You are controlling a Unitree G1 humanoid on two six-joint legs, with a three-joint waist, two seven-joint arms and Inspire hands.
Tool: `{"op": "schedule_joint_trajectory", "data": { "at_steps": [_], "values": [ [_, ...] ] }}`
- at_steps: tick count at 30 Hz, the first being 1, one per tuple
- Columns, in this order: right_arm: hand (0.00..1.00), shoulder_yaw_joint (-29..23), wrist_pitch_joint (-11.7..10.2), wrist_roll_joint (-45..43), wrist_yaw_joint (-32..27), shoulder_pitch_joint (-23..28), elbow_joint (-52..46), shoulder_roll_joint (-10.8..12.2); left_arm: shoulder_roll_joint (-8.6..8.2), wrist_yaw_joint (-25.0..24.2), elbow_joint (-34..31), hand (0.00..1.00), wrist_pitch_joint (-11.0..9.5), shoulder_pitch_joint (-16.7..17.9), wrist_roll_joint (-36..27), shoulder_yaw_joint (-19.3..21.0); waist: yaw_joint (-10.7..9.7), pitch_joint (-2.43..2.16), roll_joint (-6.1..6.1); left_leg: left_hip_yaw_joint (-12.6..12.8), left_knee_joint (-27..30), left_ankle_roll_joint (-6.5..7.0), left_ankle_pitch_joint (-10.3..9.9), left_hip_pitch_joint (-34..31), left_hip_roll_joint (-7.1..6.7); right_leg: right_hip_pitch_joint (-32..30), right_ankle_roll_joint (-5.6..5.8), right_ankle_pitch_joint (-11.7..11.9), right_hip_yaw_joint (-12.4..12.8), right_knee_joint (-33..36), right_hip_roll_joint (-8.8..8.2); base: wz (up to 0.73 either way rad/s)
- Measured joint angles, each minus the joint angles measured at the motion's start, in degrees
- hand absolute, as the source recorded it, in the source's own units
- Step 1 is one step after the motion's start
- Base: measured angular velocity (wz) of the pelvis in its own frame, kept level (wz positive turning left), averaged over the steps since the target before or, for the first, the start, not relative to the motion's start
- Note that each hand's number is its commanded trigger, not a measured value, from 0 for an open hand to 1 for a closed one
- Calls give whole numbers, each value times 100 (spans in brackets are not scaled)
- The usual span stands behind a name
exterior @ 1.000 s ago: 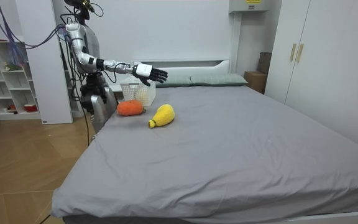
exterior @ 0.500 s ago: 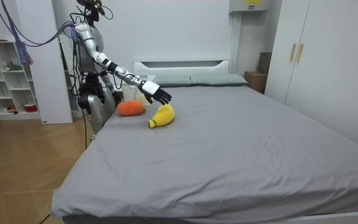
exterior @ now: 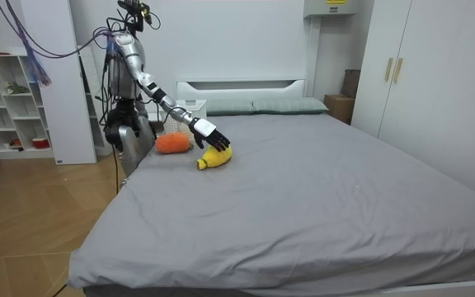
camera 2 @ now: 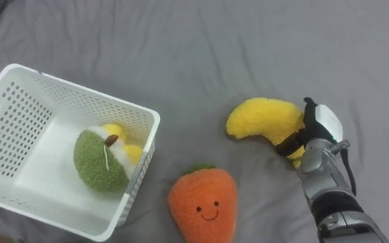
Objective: Collect toys from the bed
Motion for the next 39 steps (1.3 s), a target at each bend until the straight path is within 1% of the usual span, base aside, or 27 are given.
{"op": "schedule_joint_trajectory", "data": {
  "at_steps": [4,6,9,11,15,17,18,19,20,25,26,27,29,31,39],
  "values": [
    [0,13,-64,31,-262,-133,314,0,4,-78,7,0,7,-40,-116,-137,14,56,87,-39,73,0,0,-114,-14,-39,0,0,-45,-6,-12,10],
    [0,16,-75,19,-322,-174,367,-9,4,-128,6,0,7,-56,-122,-142,23,64,118,-39,95,0,0,-189,-14,-101,0,0,-58,-4,-15,2],
    [0,23,-75,-34,-328,-172,397,-20,33,-214,5,0,5,-52,-133,-134,22,60,155,-38,144,0,0,-226,-14,-114,0,0,-107,5,-19,3],
    [0,44,-88,-37,-355,-173,427,-93,42,-247,-50,0,1,-52,-175,-148,21,60,172,-54,180,0,0,-260,-18,-116,0,0,-147,6,-26,7],
    [0,96,-122,-29,-511,-174,589,-146,42,-321,-96,0,-2,-64,-208,-165,23,58,178,-100,195,0,0,-281,-26,-118,0,0,-195,16,-33,7],
    [0,129,-121,-38,-538,-173,687,-156,44,-340,-85,0,-1,-127,-208,-225,22,52,190,-147,251,0,0,-351,-38,-145,0,0,-242,21,-43,10],
    [18,129,-121,-38,-557,-174,704,-157,44,-341,-84,0,-2,-147,-209,-246,28,50,192,-153,260,1,1,-374,-40,-167,0,0,-249,31,-48,6],
    [55,130,-121,-38,-568,-174,724,-161,45,-343,-84,0,-3,-173,-209,-279,52,51,199,-157,269,6,5,-404,-43,-196,0,0,-248,36,-53,0],
    [100,130,-121,-37,-570,-174,776,-163,45,-345,-88,0,-2,-176,-209,-308,83,43,213,-165,274,7,5,-409,-47,-200,0,0,-247,37,-58,0],
    [100,143,-114,-37,-629,-183,842,-241,50,-349,-86,0,8,-176,-210,-322,215,20,269,-187,275,18,18,-427,-64,-212,0,0,-260,43,-76,2],
    [100,175,-114,-36,-670,-207,842,-292,49,-349,-87,0,7,-177,-215,-325,237,10,286,-208,289,19,19,-465,-69,-237,0,0,-278,48,-80,4],
    [100,200,-114,-36,-692,-220,842,-335,49,-349,-88,0,7,-180,-217,-329,240,9,293,-214,291,21,23,-479,-73,-249,0,0,-286,51,-84,4],
    [100,256,-112,-35,-700,-255,843,-490,55,-348,-83,0,9,-180,-222,-329,279,12,317,-226,291,23,32,-500,-78,-275,0,0,-307,69,-92,4],
    [100,261,-110,-35,-700,-255,843,-539,55,-348,-83,0,9,-181,-232,-344,308,15,329,-235,289,20,34,-504,-78,-275,0,0,-321,69,-90,4],
    [100,313,-117,-49,-701,-255,843,-551,55,-348,-105,0,10,-182,-326,-382,307,21,339,-279,271,15,43,-510,-81,-288,0,0,-330,78,-96,2]
  ]
}}
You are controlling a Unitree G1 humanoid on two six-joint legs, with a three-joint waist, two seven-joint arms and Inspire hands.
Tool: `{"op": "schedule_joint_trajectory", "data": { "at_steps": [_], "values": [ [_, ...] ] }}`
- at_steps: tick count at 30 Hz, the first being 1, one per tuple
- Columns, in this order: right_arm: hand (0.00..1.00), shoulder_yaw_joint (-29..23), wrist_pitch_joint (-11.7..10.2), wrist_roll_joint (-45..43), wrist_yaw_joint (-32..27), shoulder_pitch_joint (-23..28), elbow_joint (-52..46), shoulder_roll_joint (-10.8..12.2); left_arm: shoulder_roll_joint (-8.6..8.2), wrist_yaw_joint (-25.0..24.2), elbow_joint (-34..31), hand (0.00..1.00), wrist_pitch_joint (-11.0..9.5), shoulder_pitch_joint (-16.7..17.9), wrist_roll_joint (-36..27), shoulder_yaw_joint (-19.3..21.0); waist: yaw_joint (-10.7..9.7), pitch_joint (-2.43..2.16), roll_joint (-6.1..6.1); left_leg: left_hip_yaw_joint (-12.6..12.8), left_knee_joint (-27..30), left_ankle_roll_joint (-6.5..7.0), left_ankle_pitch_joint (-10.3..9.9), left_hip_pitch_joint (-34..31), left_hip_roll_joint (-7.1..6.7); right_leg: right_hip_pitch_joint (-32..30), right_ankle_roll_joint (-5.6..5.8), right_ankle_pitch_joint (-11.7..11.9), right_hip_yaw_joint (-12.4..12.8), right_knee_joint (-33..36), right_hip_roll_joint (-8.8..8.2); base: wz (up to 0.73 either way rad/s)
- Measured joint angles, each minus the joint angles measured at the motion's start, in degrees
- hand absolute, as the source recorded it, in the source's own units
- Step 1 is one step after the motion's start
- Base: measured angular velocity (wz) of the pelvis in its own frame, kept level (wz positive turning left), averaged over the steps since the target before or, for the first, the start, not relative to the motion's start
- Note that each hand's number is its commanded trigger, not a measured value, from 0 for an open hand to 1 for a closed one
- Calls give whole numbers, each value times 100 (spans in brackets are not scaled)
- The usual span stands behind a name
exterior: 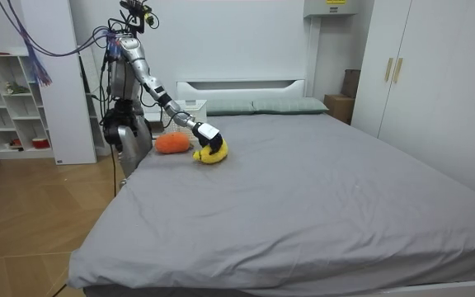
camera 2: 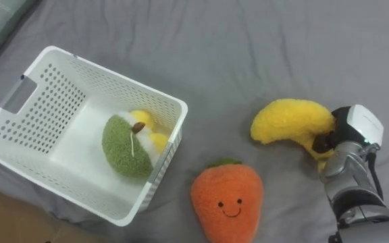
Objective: Collect toys from the bed
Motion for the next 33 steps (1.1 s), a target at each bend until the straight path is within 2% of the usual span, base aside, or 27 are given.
{"op": "schedule_joint_trajectory", "data": {
  "at_steps": [6,12,15,17,18,19,20,23,26,29,33],
  "values": [
    [100,-23,0,179,-3,-33,41,-35,2,0,-138,0,-6,16,2,-22,-44,1,-32,6,-18,16,11,48,-11,10,2,-1,-2,66,-25,1],
    [100,-508,121,205,15,-32,27,-146,13,4,-342,0,-3,263,78,167,-293,-8,-50,-27,-42,23,27,169,-31,159,6,-3,-79,47,-37,3],
    [100,-773,143,253,12,-21,-370,-208,49,17,-338,0,-2,428,75,355,-483,-22,-67,-18,-98,20,29,345,-25,300,12,-7,-42,38,-32,-4],
    [100,-773,151,285,1,9,-781,-349,82,24,-316,0,-6,494,120,461,-532,-54,-105,50,-144,19,30,528,-17,435,15,-9,4,37,-24,-14],
    [100,-773,172,293,-1,43,-936,-364,90,24,-326,0,-9,526,127,490,-536,-73,-128,71,-169,17,31,586,-12,473,22,-14,14,36,-22,-18],
    [100,-773,202,289,-6,166,-1354,-371,115,26,-334,0,-9,598,143,548,-561,-112,-166,108,-211,17,31,736,-3,588,32,-22,34,31,-17,-14],
    [100,-773,199,254,-8,310,-1808,-371,139,25,-335,0,-9,660,145,592,-627,-133,-195,141,-247,17,31,903,3,724,41,-28,68,25,-13,-11],
    [100,-759,205,107,6,549,-2712,-368,148,21,-331,0,-8,755,154,706,-636,-188,-269,288,-324,17,28,1259,-1,1047,53,-36,176,-66,-5,-19],
    [100,-762,264,75,147,813,-3822,-363,143,22,-342,0,-5,708,165,870,-678,-211,-298,289,-346,18,24,1423,-1,1198,54,-37,241,-71,21,-7],
    [100,-753,307,-45,297,949,-4499,-241,105,12,-342,0,0,701,166,865,-677,-218,-289,311,-408,17,20,1668,0,1417,59,-44,314,-75,13,-8],
    [100,-744,362,-80,549,1324,-5396,-222,85,13,-346,0,9,664,156,855,-691,-225,-291,306,-410,19,18,1786,-9,1539,76,-75,318,-55,5,3]
  ]
}}
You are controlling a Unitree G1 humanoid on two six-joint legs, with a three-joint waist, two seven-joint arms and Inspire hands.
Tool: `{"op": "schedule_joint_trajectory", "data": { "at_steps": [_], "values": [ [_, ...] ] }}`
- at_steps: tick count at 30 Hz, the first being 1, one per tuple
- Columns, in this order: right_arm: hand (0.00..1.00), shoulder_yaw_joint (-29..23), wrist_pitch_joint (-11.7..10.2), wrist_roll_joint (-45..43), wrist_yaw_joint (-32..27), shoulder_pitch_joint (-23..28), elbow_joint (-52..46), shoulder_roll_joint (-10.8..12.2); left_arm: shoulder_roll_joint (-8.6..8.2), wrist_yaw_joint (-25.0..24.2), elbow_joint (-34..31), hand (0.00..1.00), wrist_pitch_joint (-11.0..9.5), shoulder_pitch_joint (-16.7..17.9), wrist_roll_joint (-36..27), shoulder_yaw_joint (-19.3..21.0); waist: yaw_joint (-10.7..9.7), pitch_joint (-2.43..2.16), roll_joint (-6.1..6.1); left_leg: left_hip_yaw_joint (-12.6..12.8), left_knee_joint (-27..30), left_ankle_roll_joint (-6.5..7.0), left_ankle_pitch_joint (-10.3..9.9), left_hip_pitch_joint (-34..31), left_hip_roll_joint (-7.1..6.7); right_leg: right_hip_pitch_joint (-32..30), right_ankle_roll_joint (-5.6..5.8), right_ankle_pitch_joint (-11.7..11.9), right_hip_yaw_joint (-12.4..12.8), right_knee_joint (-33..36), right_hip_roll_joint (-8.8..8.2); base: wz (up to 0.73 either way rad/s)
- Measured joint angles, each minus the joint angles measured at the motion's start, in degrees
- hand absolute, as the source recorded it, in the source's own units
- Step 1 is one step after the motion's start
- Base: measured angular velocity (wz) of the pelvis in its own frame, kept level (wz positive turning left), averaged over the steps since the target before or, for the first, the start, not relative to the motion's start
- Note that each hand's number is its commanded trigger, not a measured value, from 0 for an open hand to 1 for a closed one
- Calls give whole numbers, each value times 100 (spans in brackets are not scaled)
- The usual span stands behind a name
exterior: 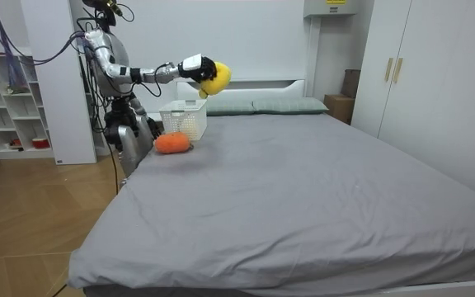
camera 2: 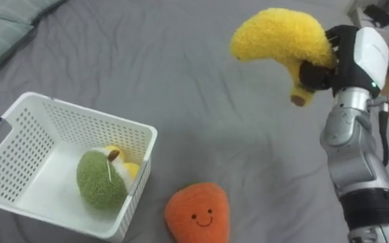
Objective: Collect toys from the bed
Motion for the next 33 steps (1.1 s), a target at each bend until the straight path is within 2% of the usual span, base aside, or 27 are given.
{"op": "schedule_joint_trajectory", "data": {
  "at_steps": [3,6,11,13,15,18,20,24,26,33],
  "values": [
    [100,5,15,6,112,38,-382,27,-1,20,-3,0,12,0,-9,0,4,2,3,9,1,0,1,42,-2,23,-2,1,22,-6,8,0],
    [100,5,63,0,143,37,-785,193,-54,86,-39,0,79,-4,-8,-4,-9,10,25,14,-29,0,0,91,0,79,3,-1,20,-20,46,0],
    [100,32,119,2,429,37,-1392,479,-195,133,-74,0,89,0,9,-1,17,65,112,-11,-99,3,-12,210,2,177,19,-11,-5,-27,45,1],
    [100,65,119,1,573,37,-1552,505,-207,129,-83,0,87,1,22,1,51,74,125,-27,-103,4,-12,200,-1,177,20,-12,-12,-27,45,2],
    [100,89,139,-59,684,37,-1746,627,-225,134,-79,0,86,4,84,10,65,74,132,-28,-102,4,-12,197,-1,177,20,-12,-17,-28,43,0],
    [100,366,126,-405,890,36,-2161,734,-284,175,-84,0,85,2,241,3,87,68,152,-31,-101,4,-13,184,-3,172,20,-12,-24,-35,41,0],
    [100,497,120,-623,1047,35,-2293,888,-335,237,-98,0,83,-5,249,-7,117,62,164,-36,-92,7,-14,174,-5,172,20,-12,-39,-35,30,0],
    [100,815,195,-718,1291,35,-2296,972,-362,213,-99,0,83,-4,298,-152,276,51,174,-39,-101,9,-15,167,-12,172,23,-14,-58,-39,2,0],
    [100,1060,230,-732,1459,35,-2296,1117,-361,124,-97,0,82,-5,300,-199,371,50,174,-48,-92,9,-15,167,-12,178,23,-14,-64,-46,29,0],
    [100,1792,233,-850,1802,34,-2288,1194,-358,167,-50,0,80,6,297,-340,651,57,157,-102,-112,9,-15,158,-11,185,23,-13,-124,-46,29,4]
  ]
}}
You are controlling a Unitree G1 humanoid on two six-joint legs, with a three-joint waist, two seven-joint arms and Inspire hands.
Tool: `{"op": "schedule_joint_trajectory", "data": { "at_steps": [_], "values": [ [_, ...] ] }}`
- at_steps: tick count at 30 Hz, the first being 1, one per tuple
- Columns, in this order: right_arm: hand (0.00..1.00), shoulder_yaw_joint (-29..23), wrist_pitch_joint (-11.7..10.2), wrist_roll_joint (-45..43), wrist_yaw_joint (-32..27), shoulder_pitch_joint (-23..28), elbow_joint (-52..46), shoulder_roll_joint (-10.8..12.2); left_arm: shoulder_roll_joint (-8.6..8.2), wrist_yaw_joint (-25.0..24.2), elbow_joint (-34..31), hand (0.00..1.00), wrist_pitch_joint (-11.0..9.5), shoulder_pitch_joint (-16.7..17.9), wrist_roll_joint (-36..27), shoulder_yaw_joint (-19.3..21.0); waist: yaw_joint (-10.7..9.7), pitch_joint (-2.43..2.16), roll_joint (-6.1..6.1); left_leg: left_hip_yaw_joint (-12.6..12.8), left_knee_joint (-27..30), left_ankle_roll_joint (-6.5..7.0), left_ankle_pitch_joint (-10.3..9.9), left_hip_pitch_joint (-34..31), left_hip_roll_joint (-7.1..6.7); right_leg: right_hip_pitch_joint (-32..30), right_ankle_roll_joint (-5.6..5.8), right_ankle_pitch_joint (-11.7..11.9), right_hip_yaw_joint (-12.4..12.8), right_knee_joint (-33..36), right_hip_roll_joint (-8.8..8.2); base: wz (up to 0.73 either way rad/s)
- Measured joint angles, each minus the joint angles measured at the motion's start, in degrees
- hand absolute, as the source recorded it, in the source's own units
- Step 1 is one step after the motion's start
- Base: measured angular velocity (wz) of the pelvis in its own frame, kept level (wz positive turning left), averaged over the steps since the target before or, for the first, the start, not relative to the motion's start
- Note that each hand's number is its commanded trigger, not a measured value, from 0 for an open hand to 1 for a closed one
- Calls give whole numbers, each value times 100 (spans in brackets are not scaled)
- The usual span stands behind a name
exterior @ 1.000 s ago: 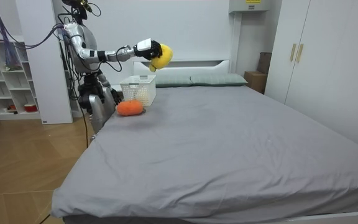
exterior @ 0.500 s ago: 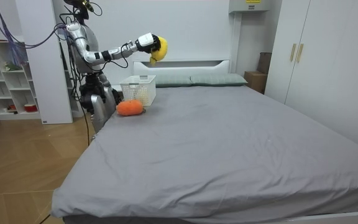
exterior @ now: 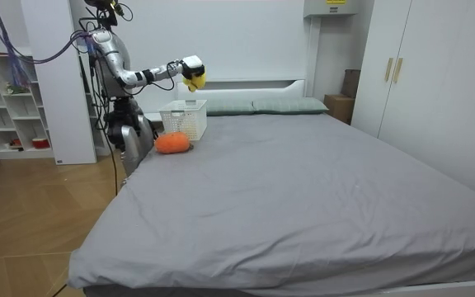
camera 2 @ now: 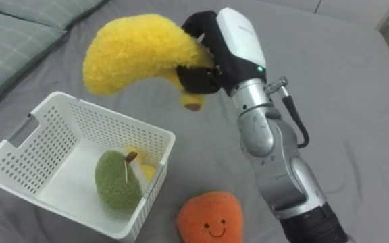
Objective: Collect toys from the bed
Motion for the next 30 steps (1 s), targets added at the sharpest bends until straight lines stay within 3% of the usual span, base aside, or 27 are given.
{"op": "schedule_joint_trajectory", "data": {
  "at_steps": [7,10,14,15,16,17,30],
  "values": [
    [100,312,49,-54,440,1,10,173,-17,17,28,0,0,-26,161,0,158,50,-98,-75,-16,-1,-2,-23,-18,5,1,0,9,-12,4,1],
    [100,512,133,-250,620,-7,9,199,-65,17,11,0,0,-146,196,-4,285,35,-124,-88,-17,1,-4,-52,-31,-11,1,0,18,-46,6,0],
    [99,582,161,-242,845,-9,12,429,-84,32,11,0,0,-293,205,-13,389,32,-135,-110,-17,1,-2,-50,-29,-12,1,-1,-17,-53,8,3],
    [64,597,161,-246,858,-10,12,469,-85,44,11,0,0,-295,205,-14,395,32,-136,-109,-17,1,-2,-49,-29,-12,1,-1,-21,-56,7,0],
    [37,637,161,-263,869,-10,12,525,-84,63,10,0,0,-295,243,-10,411,36,-142,-108,-18,1,-2,-48,-30,-12,3,-1,-34,-59,5,0],
    [0,656,161,-276,892,-10,14,546,-83,66,7,0,0,-303,343,-7,422,44,-156,-109,-19,1,-2,-49,-30,-14,5,-3,-39,-60,4,0],
    [0,673,278,-254,1061,-7,254,584,-87,67,-72,0,32,-320,451,5,510,52,-220,-152,-13,2,-4,-103,-38,-24,6,-3,-66,-65,-1,1]
  ]
}}
